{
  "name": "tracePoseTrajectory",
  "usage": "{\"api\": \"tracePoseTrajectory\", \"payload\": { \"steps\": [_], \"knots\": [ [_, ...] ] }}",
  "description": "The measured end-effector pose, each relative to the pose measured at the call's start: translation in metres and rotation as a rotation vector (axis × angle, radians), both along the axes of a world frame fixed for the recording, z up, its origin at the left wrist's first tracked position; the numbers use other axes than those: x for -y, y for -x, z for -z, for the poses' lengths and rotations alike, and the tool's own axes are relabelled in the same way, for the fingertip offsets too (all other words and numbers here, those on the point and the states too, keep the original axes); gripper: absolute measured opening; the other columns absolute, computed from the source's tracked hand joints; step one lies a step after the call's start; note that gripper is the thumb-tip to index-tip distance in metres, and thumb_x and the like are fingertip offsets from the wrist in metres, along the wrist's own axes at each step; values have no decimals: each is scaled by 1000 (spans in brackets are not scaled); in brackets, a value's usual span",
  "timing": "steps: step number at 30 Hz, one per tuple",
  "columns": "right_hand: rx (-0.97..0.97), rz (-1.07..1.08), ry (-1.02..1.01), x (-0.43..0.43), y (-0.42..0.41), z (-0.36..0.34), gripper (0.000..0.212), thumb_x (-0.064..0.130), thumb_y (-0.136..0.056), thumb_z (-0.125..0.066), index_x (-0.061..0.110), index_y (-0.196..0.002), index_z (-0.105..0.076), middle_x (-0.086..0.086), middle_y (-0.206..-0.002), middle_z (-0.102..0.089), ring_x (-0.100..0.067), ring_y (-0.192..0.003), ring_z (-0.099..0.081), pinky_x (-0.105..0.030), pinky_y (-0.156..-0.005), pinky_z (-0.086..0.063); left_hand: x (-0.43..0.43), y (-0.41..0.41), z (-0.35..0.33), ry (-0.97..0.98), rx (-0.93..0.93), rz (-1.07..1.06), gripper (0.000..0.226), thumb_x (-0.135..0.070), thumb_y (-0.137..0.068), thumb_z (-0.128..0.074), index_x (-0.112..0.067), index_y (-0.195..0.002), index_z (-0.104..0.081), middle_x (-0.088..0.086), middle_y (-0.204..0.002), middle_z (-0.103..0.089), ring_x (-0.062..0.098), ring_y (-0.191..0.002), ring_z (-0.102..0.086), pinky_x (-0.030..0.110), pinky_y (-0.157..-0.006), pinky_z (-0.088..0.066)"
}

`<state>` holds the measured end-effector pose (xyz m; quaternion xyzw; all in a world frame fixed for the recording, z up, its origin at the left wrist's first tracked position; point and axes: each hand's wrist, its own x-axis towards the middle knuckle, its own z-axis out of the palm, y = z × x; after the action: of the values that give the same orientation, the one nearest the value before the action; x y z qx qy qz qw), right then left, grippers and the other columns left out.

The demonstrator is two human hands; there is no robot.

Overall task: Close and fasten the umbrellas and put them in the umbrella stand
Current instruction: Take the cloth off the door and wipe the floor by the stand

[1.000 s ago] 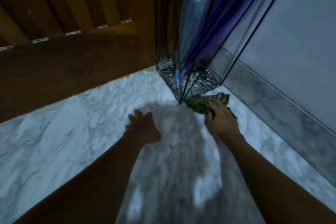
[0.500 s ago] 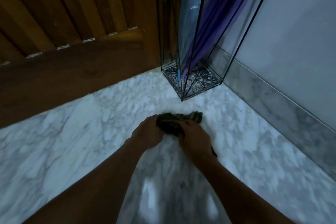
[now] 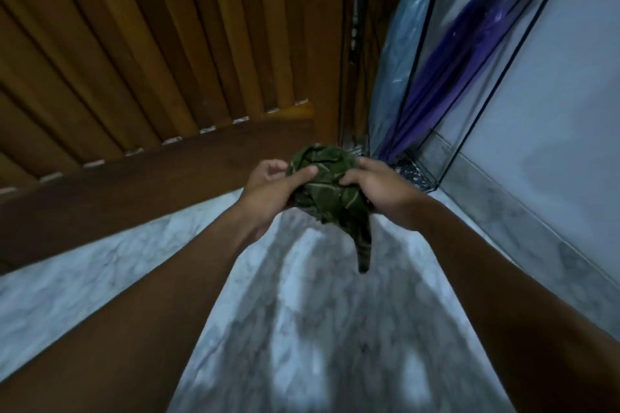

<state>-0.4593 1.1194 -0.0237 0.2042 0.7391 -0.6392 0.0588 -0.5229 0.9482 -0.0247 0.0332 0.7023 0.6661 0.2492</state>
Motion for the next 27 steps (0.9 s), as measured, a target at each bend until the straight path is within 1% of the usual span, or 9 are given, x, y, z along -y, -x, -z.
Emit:
{"api": "tracePoseTrajectory", "payload": {
  "steps": [3,7,10,12,15,19,21,24,27],
  "knots": [
    [-41,-48,50,9,1,-83,35,11,-85,-60,11,-120,-60,-18,-115,-68,-34,-107,-65,-52,-99,-50,22,-3,-86,27,72,109,37,-27,-79,-77,-2,-106,-69,16,-101,-75,23,-88,-73,34,-76,-60],
    [-69,-153,192,26,-1,-231,61,20,-63,-75,15,-122,-60,-15,-114,-70,-30,-107,-67,-48,-100,-50,52,-8,-233,30,40,97,61,-35,-63,-83,1,-110,-68,17,-101,-75,32,-100,-71,44,-92,-55],
    [-82,-321,283,50,2,-368,45,31,-76,-79,16,-116,-66,-10,-111,-73,-27,-107,-69,-43,-98,-52,78,-13,-366,44,-30,85,56,-31,-63,-83,-3,-111,-70,15,-102,-75,31,-98,-71,45,-93,-54],
    [-129,-362,150,72,0,-469,23,32,-85,-71,18,-103,-70,-3,-99,-77,-21,-98,-72,-34,-87,-58,98,-21,-464,60,-62,101,47,-22,-71,-80,-4,-112,-69,16,-103,-75,31,-99,-71,43,-91,-56],
    [-227,-399,-53,106,-6,-614,25,33,-86,-71,10,-92,-63,-1,-88,-77,-14,-87,-73,-27,-74,-59,139,-34,-604,105,-105,125,33,-16,-80,-77,-6,-110,-69,14,-105,-74,29,-99,-71,40,-89,-57],
    [-361,-500,-121,158,-12,-768,23,21,-91,-67,10,-85,-48,0,-73,-69,-9,-69,-70,-20,-59,-56,210,-51,-758,161,-155,110,33,-21,-82,-75,-10,-112,-68,12,-110,-73,27,-104,-69,40,-93,-54],
    [-380,-569,-110,187,-12,-824,20,18,-91,-66,8,-99,-50,0,-81,-72,-11,-74,-73,-22,-61,-58,245,-61,-815,158,-182,82,31,-20,-86,-71,-8,-114,-66,13,-110,-73,28,-103,-70,40,-93,-54],
    [-423,-687,-191,236,-11,-889,32,22,-89,-70,24,-118,-56,3,-104,-71,-6,-85,-72,-21,-65,-58,291,-76,-873,185,-253,-10,27,-22,-89,-68,-10,-114,-68,11,-106,-75,25,-99,-72,36,-88,-57],
    [-521,-765,-277,290,-11,-931,34,35,-84,-74,34,-116,-62,7,-112,-69,-4,-94,-70,-27,-75,-61,336,-90,-915,177,-342,-138,22,-20,-91,-66,-13,-112,-70,9,-100,-76,23,-93,-73,30,-78,-59]
  ]
}}
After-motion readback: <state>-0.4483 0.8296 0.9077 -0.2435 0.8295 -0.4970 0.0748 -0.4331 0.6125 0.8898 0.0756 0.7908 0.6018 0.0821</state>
